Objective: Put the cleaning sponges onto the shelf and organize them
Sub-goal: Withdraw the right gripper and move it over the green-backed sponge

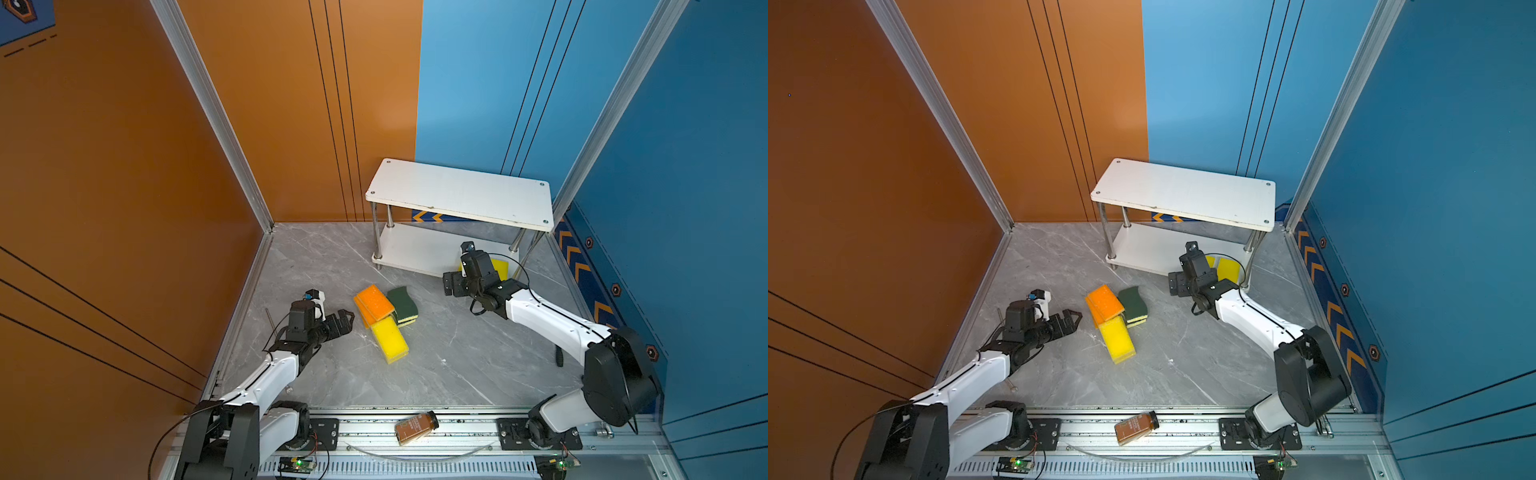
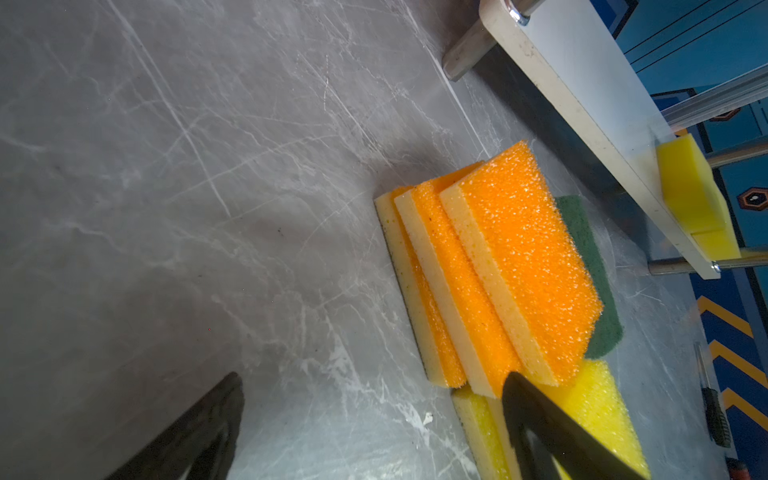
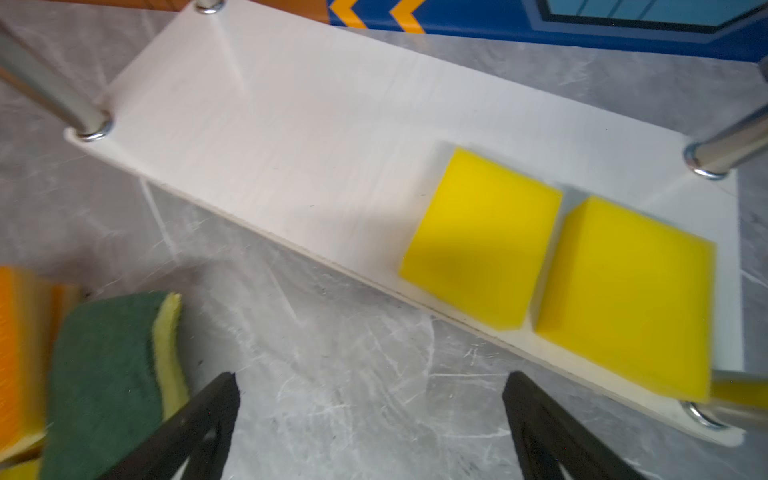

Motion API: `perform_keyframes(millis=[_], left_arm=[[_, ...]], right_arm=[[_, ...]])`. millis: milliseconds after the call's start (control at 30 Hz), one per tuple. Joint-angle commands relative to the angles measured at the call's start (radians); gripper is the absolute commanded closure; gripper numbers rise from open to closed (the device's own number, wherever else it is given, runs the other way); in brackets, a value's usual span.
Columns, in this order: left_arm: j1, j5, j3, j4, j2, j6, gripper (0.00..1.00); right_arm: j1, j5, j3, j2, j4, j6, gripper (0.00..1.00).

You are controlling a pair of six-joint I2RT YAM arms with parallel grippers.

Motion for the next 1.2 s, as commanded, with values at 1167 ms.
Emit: perform_keyframes(millis=[1167], left_arm=[[-0.029,0.035,0.017,0.046,0.065,-0.012,0.02]], right_arm=[[0.319,-0.095,0.097,0.293,0.015,0.045,0.02]])
